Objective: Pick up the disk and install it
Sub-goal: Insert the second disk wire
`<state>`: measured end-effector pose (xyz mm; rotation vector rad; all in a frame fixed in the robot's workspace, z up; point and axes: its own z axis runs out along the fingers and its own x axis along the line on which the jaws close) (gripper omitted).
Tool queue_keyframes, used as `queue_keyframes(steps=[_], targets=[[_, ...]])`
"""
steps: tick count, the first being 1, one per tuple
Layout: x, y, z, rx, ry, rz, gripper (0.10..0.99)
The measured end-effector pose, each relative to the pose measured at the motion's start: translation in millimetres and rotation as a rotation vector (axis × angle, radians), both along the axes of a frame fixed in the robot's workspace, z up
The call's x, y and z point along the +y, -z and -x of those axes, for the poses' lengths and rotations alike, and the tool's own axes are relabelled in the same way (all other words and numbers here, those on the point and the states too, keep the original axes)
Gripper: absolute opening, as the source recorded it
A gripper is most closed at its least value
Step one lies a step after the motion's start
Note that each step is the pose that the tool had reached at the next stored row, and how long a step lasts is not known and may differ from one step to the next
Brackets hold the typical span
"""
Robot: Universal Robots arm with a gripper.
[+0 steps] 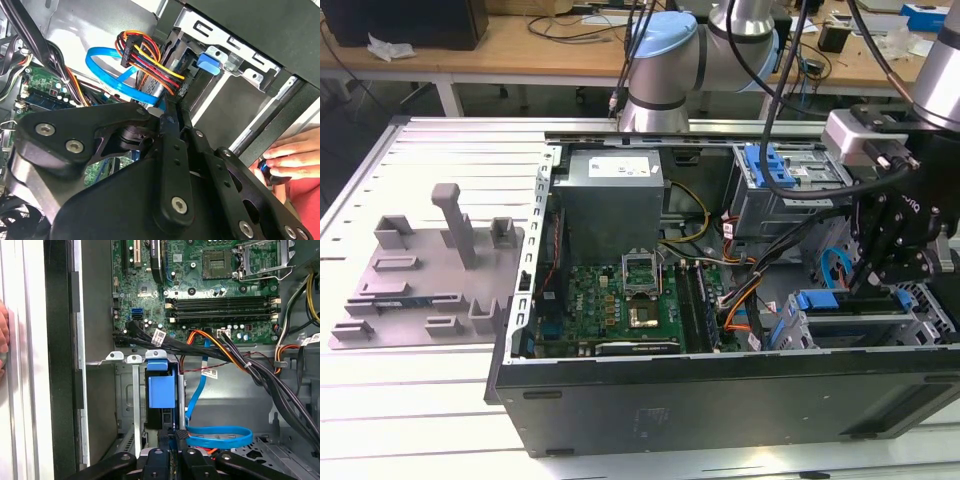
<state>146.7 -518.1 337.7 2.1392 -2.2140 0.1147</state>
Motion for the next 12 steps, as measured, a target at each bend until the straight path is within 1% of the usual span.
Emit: queue_keyframes(steps=[4,5,6,7,8,9,12], targets=[[0.0,0.8,0.0,0.0,0.0,-0.001,0.169],[0.0,0.9,0.0,0.0,0.0,-0.001,0.227],[0.0,1.1,0.0,0.0,0.0,-0.001,0.227],[0.0,0.8,0.0,0.0,0.0,-0.001,0.294],[0.0,0.3,0.0,0.0,0.0,0.0,0.294],[0.0,-0.5,0.0,0.0,0.0,-0.001,0.294],[0.6,-9.7,0.0,-0.001,0.0,0.0,0.294]])
